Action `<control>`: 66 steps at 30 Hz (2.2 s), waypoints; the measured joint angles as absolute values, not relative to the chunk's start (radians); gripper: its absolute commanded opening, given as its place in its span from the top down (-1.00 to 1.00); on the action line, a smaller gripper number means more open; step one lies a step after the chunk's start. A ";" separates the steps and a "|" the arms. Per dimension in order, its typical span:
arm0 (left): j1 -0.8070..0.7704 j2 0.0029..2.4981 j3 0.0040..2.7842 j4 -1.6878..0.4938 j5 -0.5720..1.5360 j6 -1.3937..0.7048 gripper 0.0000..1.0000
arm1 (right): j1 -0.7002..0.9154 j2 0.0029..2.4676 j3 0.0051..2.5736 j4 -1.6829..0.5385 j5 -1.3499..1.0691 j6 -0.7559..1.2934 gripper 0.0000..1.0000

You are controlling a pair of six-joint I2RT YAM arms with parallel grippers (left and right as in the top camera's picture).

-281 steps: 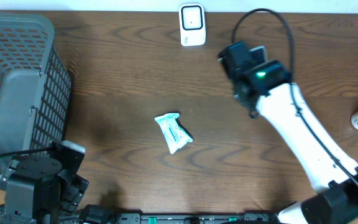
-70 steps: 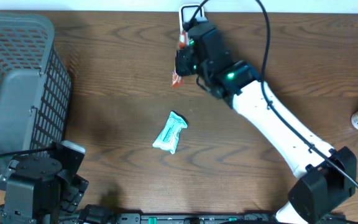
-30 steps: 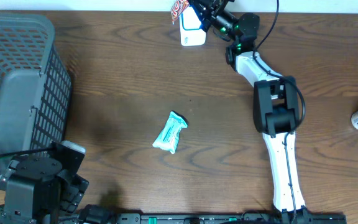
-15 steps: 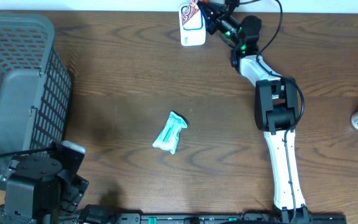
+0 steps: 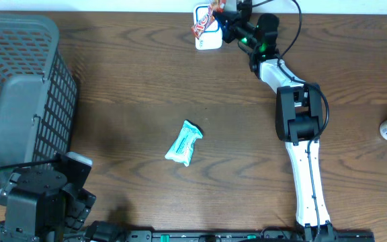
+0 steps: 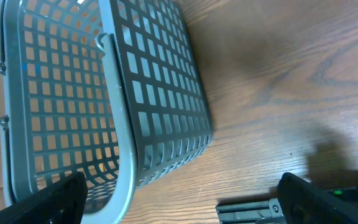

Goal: Scan the item barcode
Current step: 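Hold the TOP bar barcode in front of the scanner window, then carry the TOP bar to the far right edge and release it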

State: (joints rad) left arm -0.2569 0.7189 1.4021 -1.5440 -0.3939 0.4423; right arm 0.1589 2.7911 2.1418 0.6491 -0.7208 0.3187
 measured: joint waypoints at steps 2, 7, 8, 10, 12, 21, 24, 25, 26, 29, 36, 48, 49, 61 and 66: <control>-0.257 0.719 1.402 -1.544 -0.394 0.442 -0.96 | 0.156 2.791 2.142 0.639 -0.721 0.290 0.98; -0.257 0.719 1.402 -1.544 -0.394 0.442 -0.95 | 0.140 2.791 2.142 0.644 -0.724 0.271 0.98; -0.257 0.719 1.402 -1.544 -0.394 0.442 -0.96 | 0.134 2.791 2.142 0.655 -0.730 0.274 0.98; -0.257 0.719 1.402 -1.544 -0.393 0.442 -0.96 | 0.118 2.792 2.142 0.731 -0.767 0.305 0.98; -0.257 0.719 1.402 -1.544 -0.393 0.442 -0.96 | 0.105 2.793 2.142 0.830 -0.809 0.352 0.98; -0.257 0.719 1.402 -1.544 -0.394 0.442 -0.95 | 0.044 2.783 2.146 1.199 -0.950 0.796 0.97; -0.257 0.719 1.402 -1.544 -0.393 0.442 -0.96 | 0.052 2.760 2.146 1.056 -0.952 0.894 0.98; -0.257 0.719 1.402 -1.544 -0.394 0.442 -0.96 | 0.054 2.746 2.146 0.979 -0.949 0.907 0.97; -0.257 0.719 1.402 -1.545 -0.394 0.442 -0.96 | 0.060 2.725 2.145 0.887 -0.940 0.914 0.97; -0.257 0.719 1.402 -1.544 -0.394 0.442 -0.96 | 0.084 2.631 2.143 0.558 -0.881 0.880 0.98; -0.257 0.719 1.402 -1.544 -0.393 0.442 -0.96 | 0.148 2.271 2.146 -0.284 -0.561 0.617 0.98; -0.257 0.719 1.402 -1.544 -0.393 0.442 -0.96 | 0.118 1.914 2.169 -1.184 0.226 0.374 0.98; -0.257 0.719 1.402 -1.544 -0.394 0.442 -0.96 | 0.102 1.922 2.165 -1.218 0.263 0.369 0.98; -0.257 0.719 1.402 -1.545 -0.394 0.442 -0.96 | -0.136 2.037 1.966 -1.301 0.595 0.278 0.98; -0.257 0.719 1.402 -1.544 -0.393 0.442 -0.96 | -0.237 2.055 1.776 -1.132 0.676 0.219 0.98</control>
